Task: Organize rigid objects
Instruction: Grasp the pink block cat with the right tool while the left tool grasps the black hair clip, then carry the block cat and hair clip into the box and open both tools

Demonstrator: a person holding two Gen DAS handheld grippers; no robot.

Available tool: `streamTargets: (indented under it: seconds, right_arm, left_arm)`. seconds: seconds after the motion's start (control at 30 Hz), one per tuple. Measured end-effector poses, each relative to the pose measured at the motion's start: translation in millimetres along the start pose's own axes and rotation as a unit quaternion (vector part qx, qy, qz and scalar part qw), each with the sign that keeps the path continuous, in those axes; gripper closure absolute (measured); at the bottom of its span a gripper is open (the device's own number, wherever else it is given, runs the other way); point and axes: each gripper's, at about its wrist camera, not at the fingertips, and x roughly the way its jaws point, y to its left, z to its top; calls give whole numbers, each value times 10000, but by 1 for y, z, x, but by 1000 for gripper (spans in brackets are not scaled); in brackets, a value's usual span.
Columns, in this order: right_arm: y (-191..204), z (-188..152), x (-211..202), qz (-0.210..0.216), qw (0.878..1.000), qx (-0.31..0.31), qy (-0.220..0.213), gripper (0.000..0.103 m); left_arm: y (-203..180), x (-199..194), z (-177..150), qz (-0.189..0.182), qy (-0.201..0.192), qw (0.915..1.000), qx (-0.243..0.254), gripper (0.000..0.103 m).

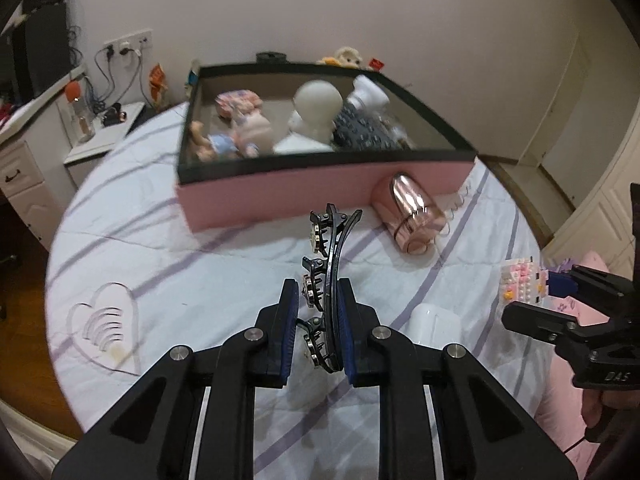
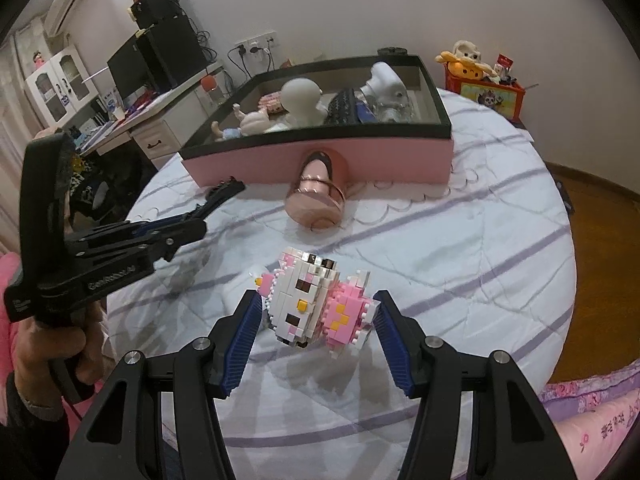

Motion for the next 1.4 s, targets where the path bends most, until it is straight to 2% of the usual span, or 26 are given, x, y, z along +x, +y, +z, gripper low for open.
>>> streamTargets:
  seconds: [0.17,0.37,0.53,0.7,1.0,1.27,1.4]
  right_arm:
    - [6,21,-7,53,9996,-178,-192,44]
    - [14,65,-14,33,9975,-460,-526,44]
    - [20,112,-7,35,9949,-674,-747,44]
    - [18,155,7,79,9938,-716,-850,44]
    - [-8,215,71,-47,9967,-584,-556,44]
    - [-33,234,131,-184,9990,-412,15,44]
    - [-38,238,146,-187,9992,-331,129,43]
  left_arm:
    - [8,-22,17,147,-238,9996,-58,84]
    - [20,-34,50,245,-499,9984,-125,84]
    - [29,-31,81,276,-663,9973,-117,84]
    - [35,-12,113,271,-685,9973,-60,84]
    - [45,44,158,278,-482,9984,-29,84]
    - [51,90,173,266,-176,9995,-84,84]
    - [51,106,175,418,-23,9991,-113,83]
